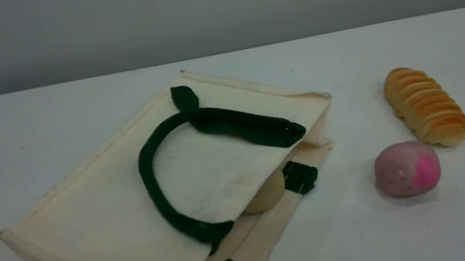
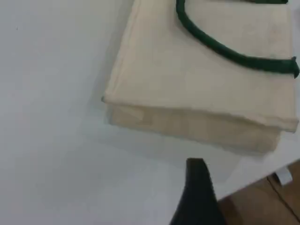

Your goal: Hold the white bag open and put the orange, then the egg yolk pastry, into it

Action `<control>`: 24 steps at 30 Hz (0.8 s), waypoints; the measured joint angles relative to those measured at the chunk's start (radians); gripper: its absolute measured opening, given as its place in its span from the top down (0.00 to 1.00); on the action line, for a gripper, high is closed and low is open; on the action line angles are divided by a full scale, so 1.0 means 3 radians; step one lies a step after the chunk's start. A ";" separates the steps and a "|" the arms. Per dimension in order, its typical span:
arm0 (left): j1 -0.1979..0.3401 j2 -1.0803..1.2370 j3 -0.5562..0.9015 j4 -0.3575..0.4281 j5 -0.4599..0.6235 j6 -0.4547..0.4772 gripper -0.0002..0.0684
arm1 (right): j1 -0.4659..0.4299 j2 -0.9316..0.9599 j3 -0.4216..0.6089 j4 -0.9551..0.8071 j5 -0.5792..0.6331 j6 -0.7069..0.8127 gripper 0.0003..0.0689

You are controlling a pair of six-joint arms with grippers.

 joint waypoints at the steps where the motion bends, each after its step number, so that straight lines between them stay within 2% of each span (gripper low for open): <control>1: 0.0000 -0.0012 0.0000 0.0000 -0.0004 0.0004 0.32 | 0.0000 0.0000 0.0000 0.0003 0.0000 0.0000 0.51; 4: 0.0000 -0.0015 0.0009 0.0000 0.0010 0.0008 0.32 | -0.0117 0.0000 0.0000 0.0015 0.0000 0.0000 0.51; 6: 0.0000 -0.0015 0.0009 0.0006 0.0006 0.0008 0.32 | -0.0296 0.0000 0.0000 0.0015 0.0000 0.0000 0.51; 9: 0.0000 -0.0015 0.0009 0.0006 0.0006 0.0008 0.32 | -0.0663 0.0000 0.0000 0.0016 0.0000 0.0000 0.51; 18: 0.0000 -0.0015 0.0009 0.0003 0.0004 0.0005 0.32 | -0.2080 0.0000 0.0000 0.0016 0.0000 0.0000 0.51; 21: 0.0000 -0.0015 0.0009 0.0003 0.0004 0.0005 0.32 | -0.2419 0.0000 0.0000 0.0016 0.0000 0.0000 0.51; 24: 0.0000 -0.0015 0.0009 0.0003 0.0004 0.0005 0.32 | -0.2562 0.0000 0.0000 0.0016 0.0000 0.0000 0.51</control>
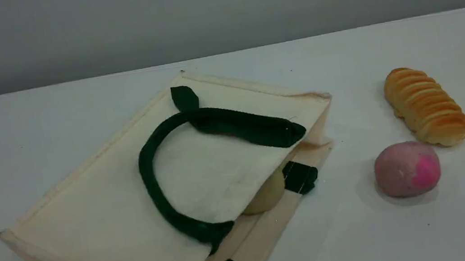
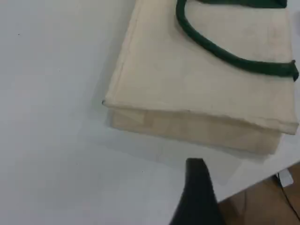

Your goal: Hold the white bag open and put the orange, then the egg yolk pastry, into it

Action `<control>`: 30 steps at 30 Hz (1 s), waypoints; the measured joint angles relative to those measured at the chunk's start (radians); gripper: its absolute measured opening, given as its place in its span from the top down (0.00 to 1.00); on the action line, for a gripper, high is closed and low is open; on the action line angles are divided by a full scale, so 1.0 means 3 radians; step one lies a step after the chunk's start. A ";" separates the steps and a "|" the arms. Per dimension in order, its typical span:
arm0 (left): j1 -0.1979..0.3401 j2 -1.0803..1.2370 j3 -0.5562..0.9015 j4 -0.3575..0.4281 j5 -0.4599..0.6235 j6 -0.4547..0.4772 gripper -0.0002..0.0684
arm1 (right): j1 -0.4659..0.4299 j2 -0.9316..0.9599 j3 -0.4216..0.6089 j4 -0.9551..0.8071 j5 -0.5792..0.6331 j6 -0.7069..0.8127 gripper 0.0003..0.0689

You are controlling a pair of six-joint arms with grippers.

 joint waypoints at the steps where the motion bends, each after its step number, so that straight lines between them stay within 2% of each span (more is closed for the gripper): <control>1: 0.0007 0.0000 0.0000 0.0000 0.0000 0.0000 0.32 | 0.0001 0.0000 0.0000 0.0000 0.0000 0.0000 0.51; 3: 0.0083 0.0000 0.0000 -0.0022 -0.0004 0.0000 0.32 | 0.0001 0.0000 0.0000 0.0000 0.0000 0.0000 0.51; 6: 0.0349 0.0000 0.0000 -0.0042 -0.0004 0.0000 0.32 | 0.0001 0.0000 0.0000 0.0000 0.0000 0.0000 0.51; 13: 0.1259 -0.0154 0.0000 -0.0036 -0.0005 0.0000 0.32 | 0.0001 0.0000 0.0000 0.0000 0.0000 0.0000 0.51; 16: 0.1490 -0.0293 0.0000 -0.0033 0.0001 0.0000 0.32 | 0.0007 0.0000 0.0000 0.0000 0.0000 0.0000 0.51; 19: 0.1491 -0.0348 0.0000 -0.0033 0.0006 0.0000 0.32 | 0.0011 0.0000 0.0000 0.0000 0.0000 0.0000 0.51; 24: 0.1177 -0.0376 0.0000 -0.0033 0.0006 0.0000 0.32 | 0.0011 0.0000 0.0000 0.0000 0.0000 0.0000 0.51; 30: 0.1162 -0.0507 -0.0014 -0.0029 0.0028 0.0000 0.32 | 0.0011 0.0000 0.0000 -0.0003 0.0000 0.0000 0.51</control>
